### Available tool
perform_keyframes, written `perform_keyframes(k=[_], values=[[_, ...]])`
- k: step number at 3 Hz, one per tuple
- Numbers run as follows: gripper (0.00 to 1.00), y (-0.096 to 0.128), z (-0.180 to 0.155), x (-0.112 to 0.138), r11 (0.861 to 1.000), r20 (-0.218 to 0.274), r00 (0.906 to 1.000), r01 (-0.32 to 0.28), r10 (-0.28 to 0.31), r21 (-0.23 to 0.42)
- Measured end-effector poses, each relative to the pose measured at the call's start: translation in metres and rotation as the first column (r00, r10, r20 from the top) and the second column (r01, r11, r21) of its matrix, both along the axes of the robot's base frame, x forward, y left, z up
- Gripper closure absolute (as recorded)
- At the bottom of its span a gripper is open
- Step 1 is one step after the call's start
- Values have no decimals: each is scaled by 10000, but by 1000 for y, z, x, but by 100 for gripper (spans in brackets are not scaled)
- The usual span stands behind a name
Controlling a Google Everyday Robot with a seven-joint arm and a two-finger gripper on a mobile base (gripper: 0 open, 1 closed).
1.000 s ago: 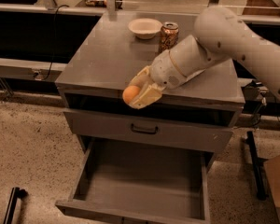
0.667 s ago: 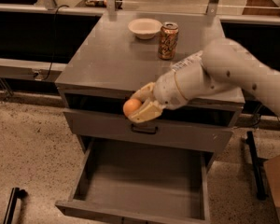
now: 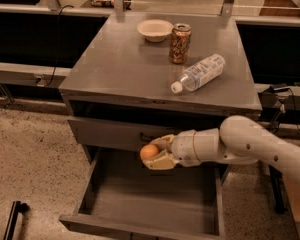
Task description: Place orange into middle drawer
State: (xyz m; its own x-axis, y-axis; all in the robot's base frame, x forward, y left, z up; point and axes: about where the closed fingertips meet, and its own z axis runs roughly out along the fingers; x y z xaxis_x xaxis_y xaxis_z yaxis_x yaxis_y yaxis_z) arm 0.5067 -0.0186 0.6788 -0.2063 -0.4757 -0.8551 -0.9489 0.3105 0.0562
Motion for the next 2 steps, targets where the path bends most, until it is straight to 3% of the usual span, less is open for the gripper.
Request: perform_keyframes(k=[1,2], values=[[100,-1,-2,12,9990,239,9988,439,-438,-15],[100,8,-24,8,9994,100,9995,301,-303,175]])
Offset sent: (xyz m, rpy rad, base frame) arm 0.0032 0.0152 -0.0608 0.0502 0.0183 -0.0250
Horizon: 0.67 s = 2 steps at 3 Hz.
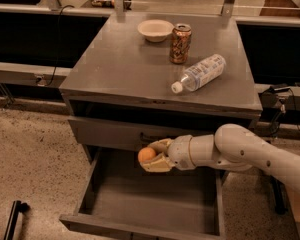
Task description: Place orange into middle drawer
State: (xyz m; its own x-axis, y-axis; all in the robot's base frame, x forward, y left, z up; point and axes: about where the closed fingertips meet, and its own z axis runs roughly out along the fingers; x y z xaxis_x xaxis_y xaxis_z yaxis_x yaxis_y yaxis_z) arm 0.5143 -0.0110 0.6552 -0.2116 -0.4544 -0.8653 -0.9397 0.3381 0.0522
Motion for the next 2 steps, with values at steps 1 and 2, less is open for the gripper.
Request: perform_keyframes(k=[1,2], values=[[100,8,-40,-20,9960,-261,9996,-89,113,894],[100,7,-81,-46,9883,-427,9988,-155,222,1517]])
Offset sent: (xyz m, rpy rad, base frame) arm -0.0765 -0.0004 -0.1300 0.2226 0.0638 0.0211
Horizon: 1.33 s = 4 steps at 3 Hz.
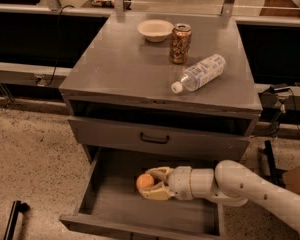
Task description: Place orange into middle drawer
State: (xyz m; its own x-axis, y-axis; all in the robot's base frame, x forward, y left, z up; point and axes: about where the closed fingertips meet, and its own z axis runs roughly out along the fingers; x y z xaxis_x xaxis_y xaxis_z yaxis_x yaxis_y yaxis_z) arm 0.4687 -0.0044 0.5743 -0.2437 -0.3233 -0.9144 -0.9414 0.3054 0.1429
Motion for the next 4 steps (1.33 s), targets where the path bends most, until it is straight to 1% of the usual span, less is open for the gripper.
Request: perform_keyframes(k=[1,2,3,4], values=[[100,2,-43,-9,9998,32,9999,146,-146,-158],[100,7,-94,6,9940,173,9968,791,-780,-758],[100,4,-95,16,9894,331,9928,1173,-1149,-852],[100,13,-98,15,9903,453,9941,1023,-984,-941]])
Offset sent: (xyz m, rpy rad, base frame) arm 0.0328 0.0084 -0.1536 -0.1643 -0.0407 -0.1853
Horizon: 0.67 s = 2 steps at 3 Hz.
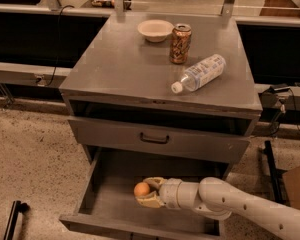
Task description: Place orange into middle drawer
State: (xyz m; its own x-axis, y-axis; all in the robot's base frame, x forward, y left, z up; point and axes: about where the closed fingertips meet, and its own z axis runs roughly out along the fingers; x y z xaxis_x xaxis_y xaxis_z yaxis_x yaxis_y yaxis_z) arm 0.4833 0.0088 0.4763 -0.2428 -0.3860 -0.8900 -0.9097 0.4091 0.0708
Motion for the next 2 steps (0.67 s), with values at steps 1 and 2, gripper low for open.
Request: perform_keyframes(k=[1,2], values=[[100,23,-12,12,9991,423,9991,11,7,-426],[82,38,-27,36,9974,744,9967,356,-310,-623]])
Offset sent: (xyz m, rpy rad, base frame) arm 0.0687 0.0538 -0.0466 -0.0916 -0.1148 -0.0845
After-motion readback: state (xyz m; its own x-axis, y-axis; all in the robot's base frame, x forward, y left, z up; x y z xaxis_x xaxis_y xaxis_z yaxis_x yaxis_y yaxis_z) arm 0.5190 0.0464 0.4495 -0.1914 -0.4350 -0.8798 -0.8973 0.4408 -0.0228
